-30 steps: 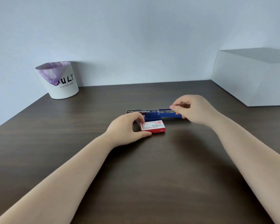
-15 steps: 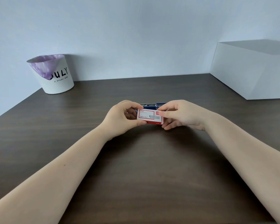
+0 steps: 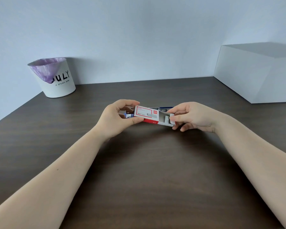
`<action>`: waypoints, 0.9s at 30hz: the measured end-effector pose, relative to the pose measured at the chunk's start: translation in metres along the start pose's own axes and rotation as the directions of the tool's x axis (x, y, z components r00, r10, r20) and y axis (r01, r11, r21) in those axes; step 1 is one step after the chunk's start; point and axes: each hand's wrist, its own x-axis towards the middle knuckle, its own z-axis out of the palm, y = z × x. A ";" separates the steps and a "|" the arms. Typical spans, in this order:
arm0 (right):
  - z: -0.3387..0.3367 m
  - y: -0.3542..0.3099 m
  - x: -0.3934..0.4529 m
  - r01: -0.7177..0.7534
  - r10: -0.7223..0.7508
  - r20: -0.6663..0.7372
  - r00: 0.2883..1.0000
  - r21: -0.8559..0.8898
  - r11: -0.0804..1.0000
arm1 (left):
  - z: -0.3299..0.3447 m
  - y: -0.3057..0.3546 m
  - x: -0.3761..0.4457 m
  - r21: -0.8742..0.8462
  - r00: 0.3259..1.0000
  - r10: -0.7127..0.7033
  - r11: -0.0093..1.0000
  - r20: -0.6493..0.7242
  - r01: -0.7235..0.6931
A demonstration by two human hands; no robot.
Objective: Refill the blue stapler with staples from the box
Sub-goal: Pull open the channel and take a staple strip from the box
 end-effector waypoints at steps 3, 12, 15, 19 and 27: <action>0.001 -0.001 0.001 -0.001 0.001 0.011 1.000 -0.012 1.000 | 0.002 0.002 -0.001 -0.048 1.000 0.006 0.999 -0.011 -0.006; 0.007 -0.009 -0.001 0.170 -0.293 -0.112 0.950 -0.600 0.781 | 0.001 0.003 -0.001 -0.094 1.000 0.007 0.996 0.013 -0.006; 0.013 -0.013 -0.004 0.206 -0.318 -0.048 0.947 -0.669 0.714 | 0.000 0.002 -0.001 -0.077 0.999 0.006 0.997 0.037 -0.003; 0.016 -0.018 -0.008 0.199 -0.311 -0.014 0.950 -0.741 0.641 | 0.000 0.002 -0.002 -0.065 0.998 0.020 0.998 0.056 -0.016; 0.019 -0.021 -0.008 0.211 -0.301 0.077 0.951 -0.872 0.442 | 0.001 0.000 -0.001 -0.074 0.997 0.007 0.997 0.077 -0.002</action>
